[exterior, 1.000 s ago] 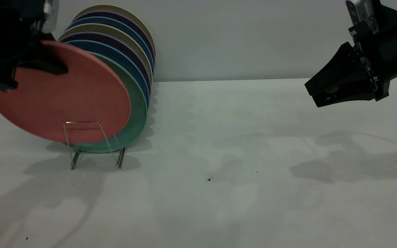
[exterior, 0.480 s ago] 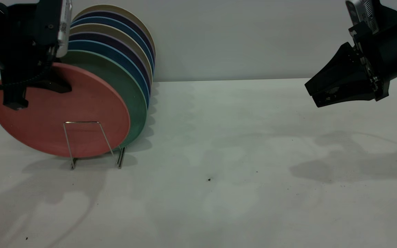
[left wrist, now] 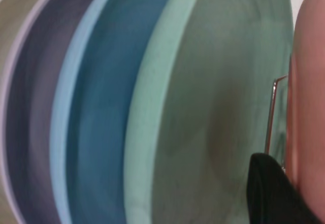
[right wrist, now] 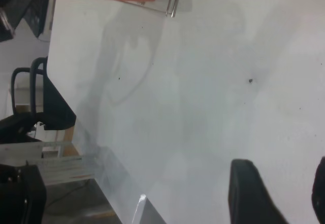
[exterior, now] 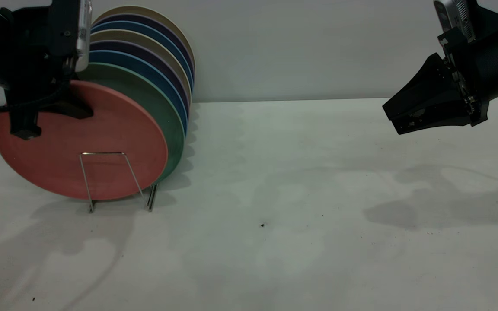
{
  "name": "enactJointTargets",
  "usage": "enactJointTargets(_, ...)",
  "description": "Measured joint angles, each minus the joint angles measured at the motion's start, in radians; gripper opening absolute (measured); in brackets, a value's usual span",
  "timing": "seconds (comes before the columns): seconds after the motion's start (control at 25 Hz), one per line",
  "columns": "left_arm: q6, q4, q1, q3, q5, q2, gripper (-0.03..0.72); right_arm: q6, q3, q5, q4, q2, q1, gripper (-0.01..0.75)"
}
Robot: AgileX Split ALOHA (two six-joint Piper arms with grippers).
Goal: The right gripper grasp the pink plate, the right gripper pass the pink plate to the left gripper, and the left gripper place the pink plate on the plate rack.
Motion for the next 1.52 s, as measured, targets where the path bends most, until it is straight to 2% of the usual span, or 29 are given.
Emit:
enactJointTargets(0.2,0.000,-0.007,0.000,0.000,0.000,0.000,0.159,-0.001,0.000,0.000,0.000,0.000,0.000,0.324)
enactJointTargets(0.4,0.000,-0.009,0.000,0.000,-0.002,0.000,0.286,-0.001,0.000,0.000,0.000,0.000,0.000,0.324)
enactJointTargets(0.56,0.000,-0.009,0.000,0.000,-0.005,0.000,0.340,-0.001,0.000,0.000,0.000,0.000,0.000,0.324)
enactJointTargets(1.28,-0.013,-0.004,0.000,0.003,0.035,-0.210,0.350,-0.013,0.000,0.000,0.000,0.000,0.000,0.324)
enactJointTargets(1.4,-0.118,-0.027,0.000,0.008,0.041,-0.276,0.350,-0.026,0.000,0.000,0.002,-0.001,0.000,0.324)
enactJointTargets(1.52,-0.405,-0.146,0.000,0.008,0.012,-0.331,0.350,-0.035,0.000,0.000,-0.001,-0.023,0.000,0.324)
